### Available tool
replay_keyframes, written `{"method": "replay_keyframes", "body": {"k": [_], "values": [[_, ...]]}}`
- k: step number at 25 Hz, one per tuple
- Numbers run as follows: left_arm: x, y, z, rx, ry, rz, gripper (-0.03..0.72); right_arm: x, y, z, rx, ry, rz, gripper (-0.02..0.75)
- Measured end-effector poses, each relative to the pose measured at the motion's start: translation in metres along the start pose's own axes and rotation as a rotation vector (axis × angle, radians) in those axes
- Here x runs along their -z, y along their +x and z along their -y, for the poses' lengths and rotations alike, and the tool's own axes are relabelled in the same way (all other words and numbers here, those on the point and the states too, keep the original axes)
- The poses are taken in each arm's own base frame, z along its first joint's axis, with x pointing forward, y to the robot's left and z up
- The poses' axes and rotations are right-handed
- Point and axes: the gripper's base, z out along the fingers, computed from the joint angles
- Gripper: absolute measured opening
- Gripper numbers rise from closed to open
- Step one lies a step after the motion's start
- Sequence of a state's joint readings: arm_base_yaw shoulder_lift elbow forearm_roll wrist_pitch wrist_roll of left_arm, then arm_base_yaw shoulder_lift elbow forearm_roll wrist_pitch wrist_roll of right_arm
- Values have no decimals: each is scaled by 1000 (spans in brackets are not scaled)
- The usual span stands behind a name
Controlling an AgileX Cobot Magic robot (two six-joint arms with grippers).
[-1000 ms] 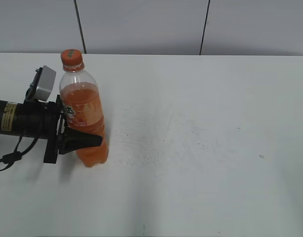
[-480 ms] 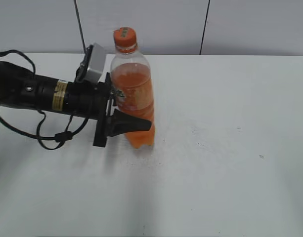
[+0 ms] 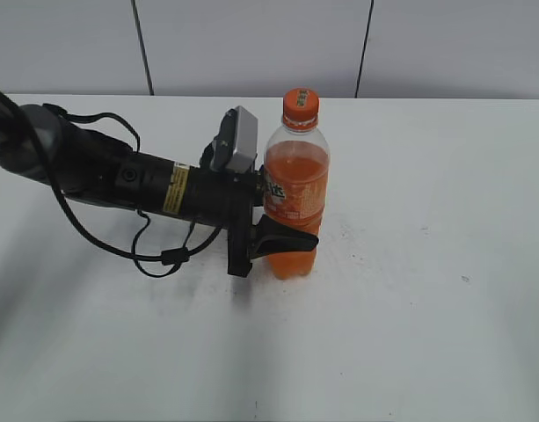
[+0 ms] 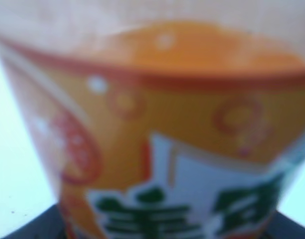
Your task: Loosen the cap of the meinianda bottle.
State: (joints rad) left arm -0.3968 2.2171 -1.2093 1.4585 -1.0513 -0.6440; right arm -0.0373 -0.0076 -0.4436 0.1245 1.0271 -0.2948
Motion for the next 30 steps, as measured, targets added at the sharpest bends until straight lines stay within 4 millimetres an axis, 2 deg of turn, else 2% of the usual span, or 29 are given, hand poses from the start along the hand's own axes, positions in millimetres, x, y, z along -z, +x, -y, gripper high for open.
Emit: {"method": "replay_keyframes", "body": {"k": [12, 30], "values": [[13, 12, -10, 26, -38, -14, 393, 0, 0, 0, 0, 0, 0, 547], [11, 15, -10, 39, -25, 5, 394, 0, 0, 0, 0, 0, 0, 547]]}}
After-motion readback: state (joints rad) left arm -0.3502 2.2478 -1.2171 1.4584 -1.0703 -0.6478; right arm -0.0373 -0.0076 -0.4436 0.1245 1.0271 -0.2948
